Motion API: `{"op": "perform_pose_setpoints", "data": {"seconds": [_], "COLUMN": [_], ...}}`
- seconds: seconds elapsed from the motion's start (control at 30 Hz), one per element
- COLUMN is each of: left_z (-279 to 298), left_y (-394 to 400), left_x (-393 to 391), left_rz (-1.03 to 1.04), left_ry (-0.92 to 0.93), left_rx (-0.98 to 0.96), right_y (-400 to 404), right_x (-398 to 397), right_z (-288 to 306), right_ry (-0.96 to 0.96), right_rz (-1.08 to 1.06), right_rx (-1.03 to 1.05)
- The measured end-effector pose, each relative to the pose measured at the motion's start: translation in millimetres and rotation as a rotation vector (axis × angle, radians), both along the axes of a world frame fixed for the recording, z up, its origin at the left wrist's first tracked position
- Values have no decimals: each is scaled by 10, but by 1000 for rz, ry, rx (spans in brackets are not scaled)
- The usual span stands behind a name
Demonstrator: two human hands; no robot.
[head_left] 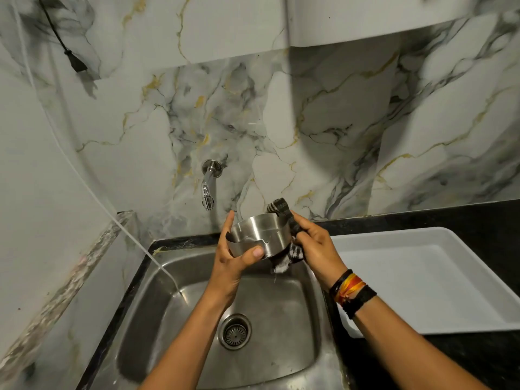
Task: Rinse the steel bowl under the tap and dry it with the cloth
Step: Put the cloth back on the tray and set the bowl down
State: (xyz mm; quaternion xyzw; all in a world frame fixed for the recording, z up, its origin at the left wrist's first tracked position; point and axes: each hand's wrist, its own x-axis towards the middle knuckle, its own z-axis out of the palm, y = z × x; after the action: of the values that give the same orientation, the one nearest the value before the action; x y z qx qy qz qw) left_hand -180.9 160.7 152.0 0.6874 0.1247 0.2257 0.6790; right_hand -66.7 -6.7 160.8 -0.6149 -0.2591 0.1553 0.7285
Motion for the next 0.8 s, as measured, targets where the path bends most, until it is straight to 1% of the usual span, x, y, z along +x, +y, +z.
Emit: {"op": "perform_pose_setpoints", "data": {"seconds": [0.07,0.13,0.2,0.27,0.33,0.37,0.43,0.53,0.6,0.63,0.67,0.73,0.8], "left_z": [-20,-64,-115,-196,-290,-339,-450,-561,-613,-630,-632,-649,-668], "left_y": [-109,-220,-349,-514,-685,-791,-998,-1319,-1516,-1608,-1686,-1824,-1917], "left_x": [49,121,208,325,434,497,628,805,925,971,1000,1051,1086], "left_rz": [27,42,37,16,14,13,4,-10,-16,-21,-28,-40,-41], "left_ry": [0,10,27,40,51,59,76,98,107,110,113,117,130], "left_rx": [20,11,8,-7,-38,-45,-59,-83,-90,-92,-92,-97,-85], "right_y": [-141,-344,-588,-922,-1309,-1526,-1924,-2375,-2565,-2641,-2705,-2812,-2845], "right_x": [107,272,504,806,1104,1231,1437,1669,1743,1748,1718,1623,1545], "right_z": [-104,-209,-302,-380,-490,-559,-708,-989,-1184,-1296,-1393,-1519,-1504], "right_ry": [-57,-25,89,256,360,356,239,-18,-157,-176,-157,-96,-62], "right_rz": [-141,-284,-397,-501,-574,-599,-639,-579,-431,-331,-228,-66,-41], "right_rx": [-87,-148,-160,-204,-327,-420,-652,-1044,-1327,-1449,-1540,-1617,-1569]}}
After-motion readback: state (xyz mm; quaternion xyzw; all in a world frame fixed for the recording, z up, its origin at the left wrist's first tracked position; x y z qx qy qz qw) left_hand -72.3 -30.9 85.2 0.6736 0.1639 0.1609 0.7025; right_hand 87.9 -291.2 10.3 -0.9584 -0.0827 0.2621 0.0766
